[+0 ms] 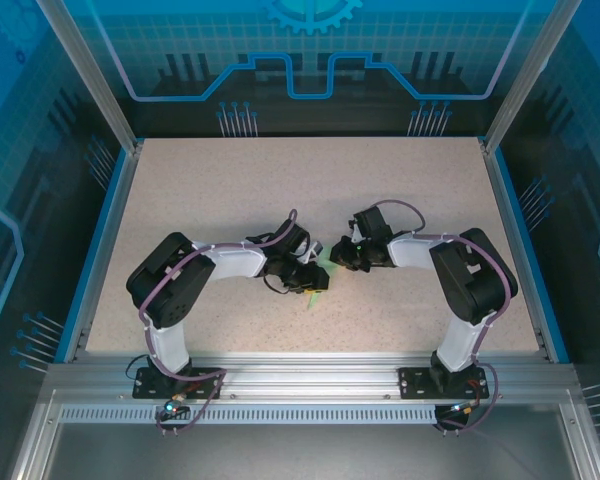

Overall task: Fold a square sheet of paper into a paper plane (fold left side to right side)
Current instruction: Fold the wing for the fifth time at the center of the table.

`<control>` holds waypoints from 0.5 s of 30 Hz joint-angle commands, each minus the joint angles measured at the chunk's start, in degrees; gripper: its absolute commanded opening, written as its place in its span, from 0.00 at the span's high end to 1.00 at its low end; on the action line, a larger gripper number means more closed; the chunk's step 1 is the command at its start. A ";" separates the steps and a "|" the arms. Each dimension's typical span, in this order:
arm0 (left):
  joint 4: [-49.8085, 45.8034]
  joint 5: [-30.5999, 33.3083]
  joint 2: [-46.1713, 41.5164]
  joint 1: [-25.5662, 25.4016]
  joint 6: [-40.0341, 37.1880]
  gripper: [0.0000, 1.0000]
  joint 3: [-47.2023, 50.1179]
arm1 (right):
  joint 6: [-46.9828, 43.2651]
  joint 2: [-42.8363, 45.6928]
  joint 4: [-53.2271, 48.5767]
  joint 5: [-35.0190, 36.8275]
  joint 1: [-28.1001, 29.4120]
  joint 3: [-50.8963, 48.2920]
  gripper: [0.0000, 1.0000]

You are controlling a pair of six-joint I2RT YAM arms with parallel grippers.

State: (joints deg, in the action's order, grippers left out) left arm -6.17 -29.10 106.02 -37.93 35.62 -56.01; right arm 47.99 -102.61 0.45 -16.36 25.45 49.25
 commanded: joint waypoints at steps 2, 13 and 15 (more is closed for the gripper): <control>-2.23 2.41 1.19 0.24 -1.43 0.70 0.92 | -1.19 -2.30 -6.13 1.45 1.09 -0.30 0.83; -2.62 3.77 1.61 0.31 -1.08 0.79 2.98 | -3.20 0.94 -5.39 0.92 1.04 0.78 0.83; -2.61 3.93 1.60 0.27 -1.07 0.81 3.37 | -3.64 2.08 -5.11 0.48 1.01 0.76 0.83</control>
State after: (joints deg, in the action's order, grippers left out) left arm -6.11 -26.76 106.06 -37.93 35.62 -54.46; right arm 46.17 -102.17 -0.80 -16.45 25.85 49.67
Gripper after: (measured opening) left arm 0.197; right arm 0.169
